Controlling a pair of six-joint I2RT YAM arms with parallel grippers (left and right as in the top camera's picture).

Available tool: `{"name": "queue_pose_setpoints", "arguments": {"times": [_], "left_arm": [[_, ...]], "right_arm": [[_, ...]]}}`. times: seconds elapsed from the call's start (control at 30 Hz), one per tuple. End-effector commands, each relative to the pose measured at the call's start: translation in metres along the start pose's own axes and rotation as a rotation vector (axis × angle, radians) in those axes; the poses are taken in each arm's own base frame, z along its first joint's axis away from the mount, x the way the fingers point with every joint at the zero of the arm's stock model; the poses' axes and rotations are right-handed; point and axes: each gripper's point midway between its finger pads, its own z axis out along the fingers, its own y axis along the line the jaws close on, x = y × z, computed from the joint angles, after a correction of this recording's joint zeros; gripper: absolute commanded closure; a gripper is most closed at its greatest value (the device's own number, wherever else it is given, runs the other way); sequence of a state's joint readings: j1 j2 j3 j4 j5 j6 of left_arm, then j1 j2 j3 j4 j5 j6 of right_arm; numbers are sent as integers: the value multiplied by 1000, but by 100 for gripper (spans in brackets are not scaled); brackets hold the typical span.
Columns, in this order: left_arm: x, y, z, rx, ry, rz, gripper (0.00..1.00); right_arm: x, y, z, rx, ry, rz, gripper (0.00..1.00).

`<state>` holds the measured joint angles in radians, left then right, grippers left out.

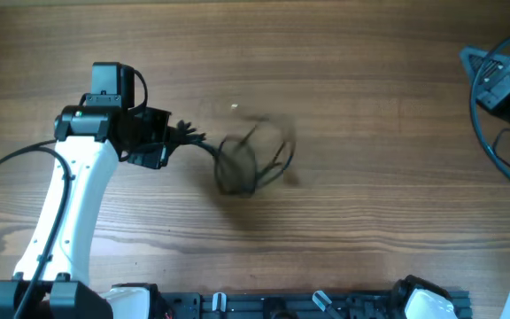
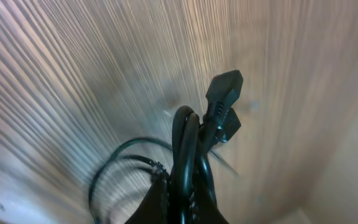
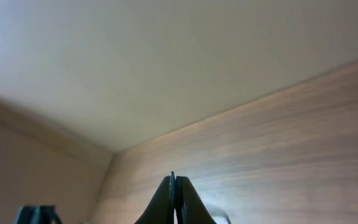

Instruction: Untangle cables

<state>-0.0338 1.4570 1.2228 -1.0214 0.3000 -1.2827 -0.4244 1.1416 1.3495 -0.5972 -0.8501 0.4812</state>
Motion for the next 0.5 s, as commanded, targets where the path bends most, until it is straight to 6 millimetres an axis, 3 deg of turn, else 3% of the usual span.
{"name": "queue_pose_setpoints", "arguments": {"times": [0.0,0.27,0.47], "left_arm": [[-11,2,-1,-11,-72,28,96],[-11,2,-1,-12,-72,28,96],[-11,2,-1,-12,-73,28,96]], "right_arm": [[8,-48,12,171,45,26,96],[19,-151,24,543,101,80,96],[35,-196,35,653,173,135,96]]}}
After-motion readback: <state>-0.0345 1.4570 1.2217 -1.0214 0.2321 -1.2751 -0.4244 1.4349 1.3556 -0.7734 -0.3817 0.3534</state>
